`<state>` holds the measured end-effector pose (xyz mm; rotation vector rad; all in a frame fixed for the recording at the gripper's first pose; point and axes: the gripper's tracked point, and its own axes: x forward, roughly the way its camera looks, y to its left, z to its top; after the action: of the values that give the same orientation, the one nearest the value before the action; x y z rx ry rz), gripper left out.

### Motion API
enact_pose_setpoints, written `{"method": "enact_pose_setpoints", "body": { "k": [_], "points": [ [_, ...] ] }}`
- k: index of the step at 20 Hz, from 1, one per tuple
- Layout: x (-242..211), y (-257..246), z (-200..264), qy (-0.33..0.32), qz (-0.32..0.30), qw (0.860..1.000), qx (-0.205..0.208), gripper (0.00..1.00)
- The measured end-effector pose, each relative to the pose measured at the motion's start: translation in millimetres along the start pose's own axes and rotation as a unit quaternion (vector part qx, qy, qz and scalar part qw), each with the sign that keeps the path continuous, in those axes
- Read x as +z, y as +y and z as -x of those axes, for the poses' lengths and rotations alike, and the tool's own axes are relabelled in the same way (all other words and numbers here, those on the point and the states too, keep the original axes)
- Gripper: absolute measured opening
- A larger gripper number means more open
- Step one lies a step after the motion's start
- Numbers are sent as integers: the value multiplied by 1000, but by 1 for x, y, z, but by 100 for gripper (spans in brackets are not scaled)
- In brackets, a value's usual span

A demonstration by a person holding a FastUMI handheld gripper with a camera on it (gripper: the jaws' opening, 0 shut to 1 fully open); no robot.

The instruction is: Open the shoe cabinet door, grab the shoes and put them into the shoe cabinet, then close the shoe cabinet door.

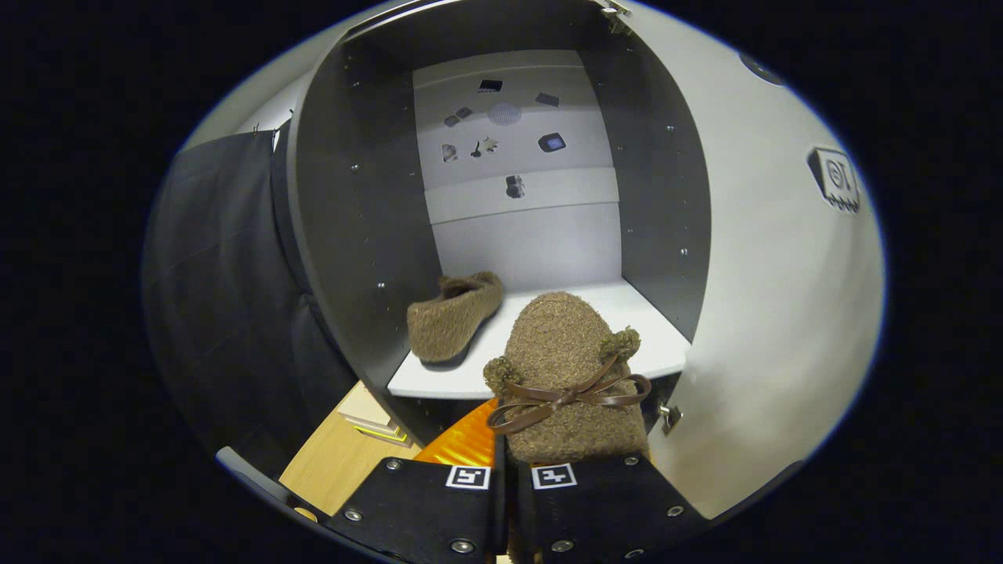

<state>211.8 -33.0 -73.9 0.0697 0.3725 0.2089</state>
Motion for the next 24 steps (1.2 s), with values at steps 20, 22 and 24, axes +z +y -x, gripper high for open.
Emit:
{"method": "enact_pose_setpoints", "body": {
  "k": [20,22,24],
  "points": [
    [72,-39,-200,40,10,999,-27,5],
    [66,-41,-209,51,4,998,-30,5],
    [60,-45,-216,64,-7,997,-30,7]
  ]
}}
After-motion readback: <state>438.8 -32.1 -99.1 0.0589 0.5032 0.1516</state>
